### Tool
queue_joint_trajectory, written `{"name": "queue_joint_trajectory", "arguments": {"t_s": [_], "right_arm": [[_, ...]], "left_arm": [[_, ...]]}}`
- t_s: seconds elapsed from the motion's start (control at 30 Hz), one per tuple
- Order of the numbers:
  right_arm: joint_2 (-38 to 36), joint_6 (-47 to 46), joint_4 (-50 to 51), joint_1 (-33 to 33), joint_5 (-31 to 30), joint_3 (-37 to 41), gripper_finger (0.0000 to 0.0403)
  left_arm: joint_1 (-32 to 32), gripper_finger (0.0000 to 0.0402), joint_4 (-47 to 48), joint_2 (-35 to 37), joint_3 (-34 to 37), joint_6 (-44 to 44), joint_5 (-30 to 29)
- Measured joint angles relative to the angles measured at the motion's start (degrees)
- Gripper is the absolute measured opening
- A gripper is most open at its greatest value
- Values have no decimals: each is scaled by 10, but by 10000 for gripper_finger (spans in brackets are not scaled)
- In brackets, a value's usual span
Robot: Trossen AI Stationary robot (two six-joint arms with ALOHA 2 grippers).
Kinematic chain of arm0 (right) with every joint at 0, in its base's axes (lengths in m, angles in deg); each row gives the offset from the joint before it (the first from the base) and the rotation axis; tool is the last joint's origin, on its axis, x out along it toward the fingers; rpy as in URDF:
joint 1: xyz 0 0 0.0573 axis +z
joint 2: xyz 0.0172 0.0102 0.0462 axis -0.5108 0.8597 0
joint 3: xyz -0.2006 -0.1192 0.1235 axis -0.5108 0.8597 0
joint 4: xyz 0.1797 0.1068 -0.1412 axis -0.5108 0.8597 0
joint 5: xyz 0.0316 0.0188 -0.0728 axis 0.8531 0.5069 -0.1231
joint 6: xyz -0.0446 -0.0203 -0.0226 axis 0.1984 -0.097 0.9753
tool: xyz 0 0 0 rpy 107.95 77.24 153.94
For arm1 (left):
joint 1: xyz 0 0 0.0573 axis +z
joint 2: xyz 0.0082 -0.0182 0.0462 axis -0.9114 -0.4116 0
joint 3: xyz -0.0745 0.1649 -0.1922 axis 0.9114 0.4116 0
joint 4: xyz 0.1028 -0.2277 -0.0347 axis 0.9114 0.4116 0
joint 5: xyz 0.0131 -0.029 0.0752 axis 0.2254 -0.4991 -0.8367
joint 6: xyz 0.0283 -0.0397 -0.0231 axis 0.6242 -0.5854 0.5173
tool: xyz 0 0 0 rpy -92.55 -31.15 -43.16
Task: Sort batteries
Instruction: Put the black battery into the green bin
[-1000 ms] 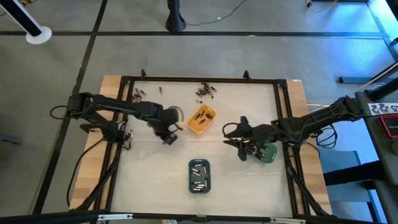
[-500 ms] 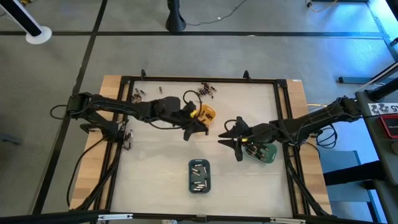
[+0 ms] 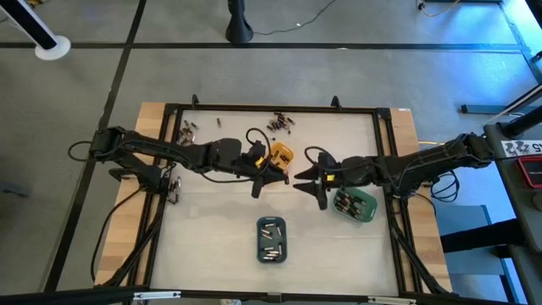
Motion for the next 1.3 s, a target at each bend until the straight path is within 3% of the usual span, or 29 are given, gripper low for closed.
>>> {"name": "queue_joint_trajectory", "arguments": {"t_s": [0.3, 0.43, 0.57, 0.77, 1.3], "right_arm": [[29, 19, -49, -7, 16, 0, 321], [43, 41, -88, -11, 10, 0, 345], [46, 45, -92, -19, 11, -1, 342], [46, 46, -102, -26, 17, -1, 290], [46, 60, -100, -26, 31, 0, 51]], "left_arm": [[1, 45, -7, -2, 0, -2, -21], [-5, 42, -13, -7, 0, -3, -24], [-10, 49, -21, -9, 0, -4, -25], [-11, 44, -20, -14, 0, -4, -29], [-11, 48, -29, -17, 0, -1, -30]]}}
